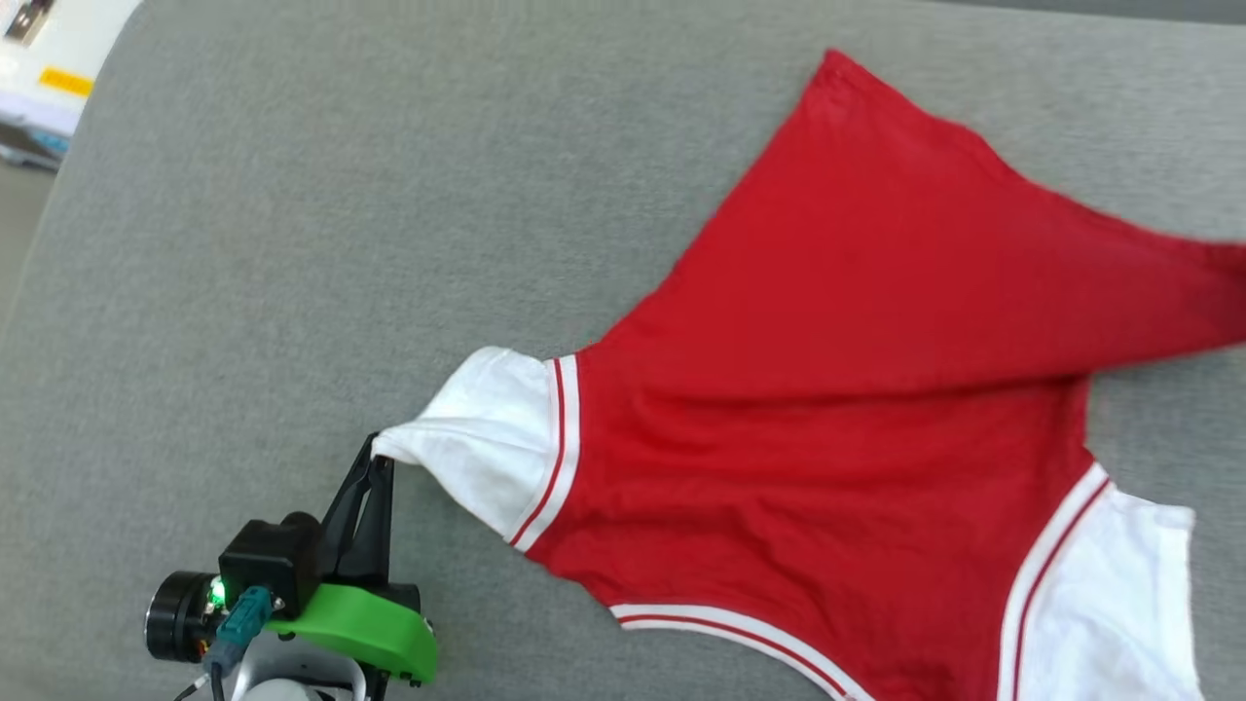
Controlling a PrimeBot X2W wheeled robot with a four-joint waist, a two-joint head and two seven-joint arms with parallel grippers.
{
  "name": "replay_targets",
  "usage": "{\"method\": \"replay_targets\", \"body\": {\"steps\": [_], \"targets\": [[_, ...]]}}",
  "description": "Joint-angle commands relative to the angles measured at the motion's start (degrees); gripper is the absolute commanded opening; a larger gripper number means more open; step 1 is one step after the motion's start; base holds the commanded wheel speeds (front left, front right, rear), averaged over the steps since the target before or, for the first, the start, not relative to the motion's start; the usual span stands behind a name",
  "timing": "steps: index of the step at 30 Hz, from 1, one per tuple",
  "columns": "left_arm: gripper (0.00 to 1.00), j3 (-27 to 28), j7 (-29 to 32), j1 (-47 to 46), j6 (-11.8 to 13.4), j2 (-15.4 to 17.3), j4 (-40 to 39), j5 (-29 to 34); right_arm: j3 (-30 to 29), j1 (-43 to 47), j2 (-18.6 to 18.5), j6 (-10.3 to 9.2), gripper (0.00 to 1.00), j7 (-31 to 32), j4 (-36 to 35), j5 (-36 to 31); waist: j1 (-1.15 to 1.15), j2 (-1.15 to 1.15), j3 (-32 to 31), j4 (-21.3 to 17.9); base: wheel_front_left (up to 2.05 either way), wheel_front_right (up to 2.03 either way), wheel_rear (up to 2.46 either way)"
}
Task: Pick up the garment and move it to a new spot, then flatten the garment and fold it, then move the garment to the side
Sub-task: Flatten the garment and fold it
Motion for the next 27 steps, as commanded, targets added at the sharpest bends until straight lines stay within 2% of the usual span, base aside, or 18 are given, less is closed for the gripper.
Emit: {"method": "replay_targets", "body": {"steps": [1,9,16,20,23,24,25,27], "targets": [[0.0,0.42,0.29,1.07,0.49,0.61,-0.28,-0.7,-0.45,3.61,-0.89,-0.04,0.0,-1.46,-0.39,1.18,0.0,-0.01,-4.67,-4.83,0.0,0.0,0.0],[0.0,0.72,1.15,3.41,1.52,1.68,-1.3,-1.21,-3.73,23.26,-1.41,-0.04,0.0,-9.38,-0.97,5.1,0.0,-0.01,-6.55,-6.98,0.0,0.0,0.0],[0.0,0.78,1.45,3.76,2.09,1.92,-2.06,-1.36,-7.8,37.4,3.78,-0.04,0.0,-12.11,-0.35,7.79,0.0,-0.01,-6.2,-7.37,0.0,0.0,0.0],[0.0,0.48,1.81,3.41,2.14,1.9,-2.39,-1.31,-8.86,40.66,7.24,-0.04,0.0,-11.06,2.02,6.85,0.0,-0.01,-5.82,-7.24,0.0,0.0,0.0],[0.0,0.32,2.12,3.29,2.26,2.04,-2.46,-1.24,-10.77,40.9,8.35,-0.04,0.02,-10.88,3.15,5.4,0.0,-0.01,-5.94,-7.22,0.0,0.0,0.0],[0.0,0.31,2.21,3.32,2.32,2.11,-2.49,-1.24,-11.65,40.68,8.44,-0.04,0.47,-11.15,3.22,4.94,0.0,-0.01,-6.02,-7.23,0.0,0.0,0.0],[0.0,0.36,2.25,3.4,2.43,2.17,-2.53,-1.25,-12.6,40.38,8.59,-0.04,1.0,-11.24,3.15,4.76,0.0,-0.01,-6.15,-7.31,0.0,0.0,0.0],[0.0,0.53,2.32,3.8,2.78,2.3,-2.8,-1.37,-14.6,39.16,7.94,-0.04,1.0,-10.52,1.85,4.11,0.0,-0.01,-6.38,-7.61,0.0,0.0,0.0]]}}
